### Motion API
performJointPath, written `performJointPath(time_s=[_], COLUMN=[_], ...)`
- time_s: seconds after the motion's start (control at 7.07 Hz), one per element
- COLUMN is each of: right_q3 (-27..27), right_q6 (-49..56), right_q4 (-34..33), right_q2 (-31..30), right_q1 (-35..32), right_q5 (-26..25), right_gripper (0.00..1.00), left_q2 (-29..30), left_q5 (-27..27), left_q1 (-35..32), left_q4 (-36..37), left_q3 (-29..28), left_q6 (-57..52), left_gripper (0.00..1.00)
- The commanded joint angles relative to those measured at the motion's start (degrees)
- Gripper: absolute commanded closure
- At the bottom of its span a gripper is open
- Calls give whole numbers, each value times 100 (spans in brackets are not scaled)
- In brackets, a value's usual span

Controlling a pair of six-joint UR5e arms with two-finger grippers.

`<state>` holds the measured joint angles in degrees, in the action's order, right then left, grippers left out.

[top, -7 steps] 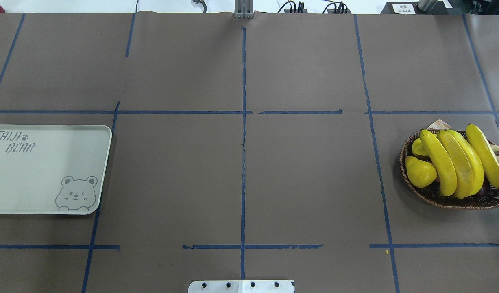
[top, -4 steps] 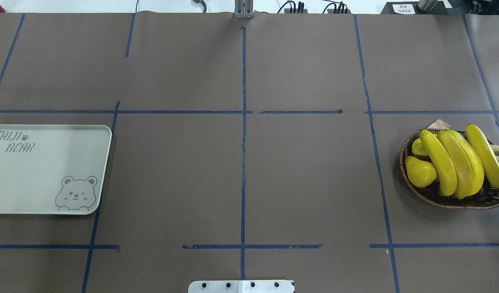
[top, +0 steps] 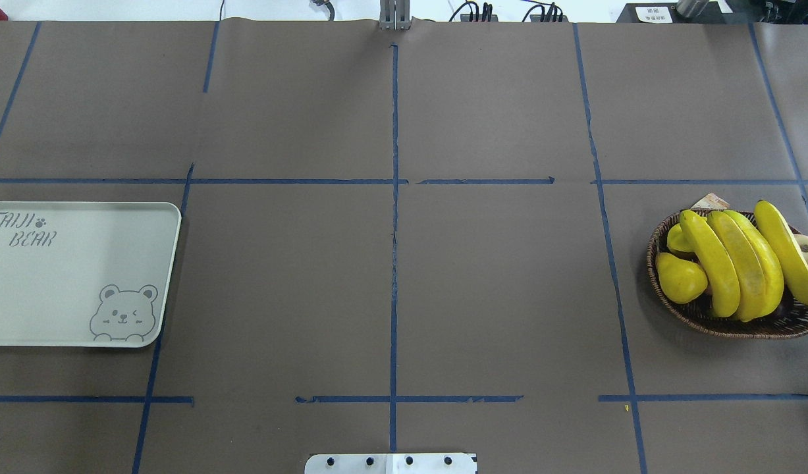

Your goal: Transfer all bananas from basket to plate

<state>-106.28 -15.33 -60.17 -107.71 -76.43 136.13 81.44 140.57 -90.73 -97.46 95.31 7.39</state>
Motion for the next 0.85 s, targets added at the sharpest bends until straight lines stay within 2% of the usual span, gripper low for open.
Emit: performJointPath(time_s=[0.0, 0.14, 0.42, 0.71], right_q3=[-182, -192, -61, -16], right_q6=[-365, -374, -400, -401], right_q4=[128, 119, 58, 66], right_q2=[-48, -48, -66, -40], right_q1=[723, 926, 1068, 1322], right_q5=[-723, -928, -930, -965], right_gripper=[1, 1, 1, 7], left_q2=[-5, 3, 4, 12], left_q5=[5, 5, 14, 14], left_q1=[3, 3, 3, 3], left_q4=[-18, -18, -18, -18], left_q3=[5, 5, 23, 49], left_q6=[0, 0, 0, 8], left_gripper=[0, 0, 0, 0])
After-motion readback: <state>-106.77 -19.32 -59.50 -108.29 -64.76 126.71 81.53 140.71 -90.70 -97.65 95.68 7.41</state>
